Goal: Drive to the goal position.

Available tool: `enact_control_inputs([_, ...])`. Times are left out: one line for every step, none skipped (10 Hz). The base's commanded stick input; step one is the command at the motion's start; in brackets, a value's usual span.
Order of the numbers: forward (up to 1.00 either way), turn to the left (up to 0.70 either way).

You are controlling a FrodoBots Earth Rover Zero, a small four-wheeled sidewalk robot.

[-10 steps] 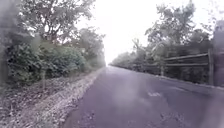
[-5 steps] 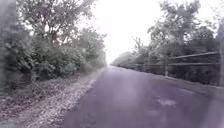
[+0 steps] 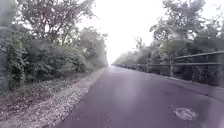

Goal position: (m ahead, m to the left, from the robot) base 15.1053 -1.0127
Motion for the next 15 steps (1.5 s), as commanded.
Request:
enact_control_inputs([1.0,0.0])
enact_control_inputs([1.0,0.0])
enact_control_inputs([1.0,0.0])
enact_control_inputs([1.0,0.0])
enact_control_inputs([1.0,0.0])
enact_control_inputs([1.0,0.0])
enact_control_inputs([1.0,0.0])
enact_control_inputs([1.0,0.0])
enact_control_inputs([1.0,0.0])
enact_control_inputs([1.0,0.0])
enact_control_inputs([1.0,0.0])
enact_control_inputs([1.0,0.0])
enact_control_inputs([1.0,0.0])
enact_control_inputs([1.0,0.0])
enact_control_inputs([1.0,0.0])
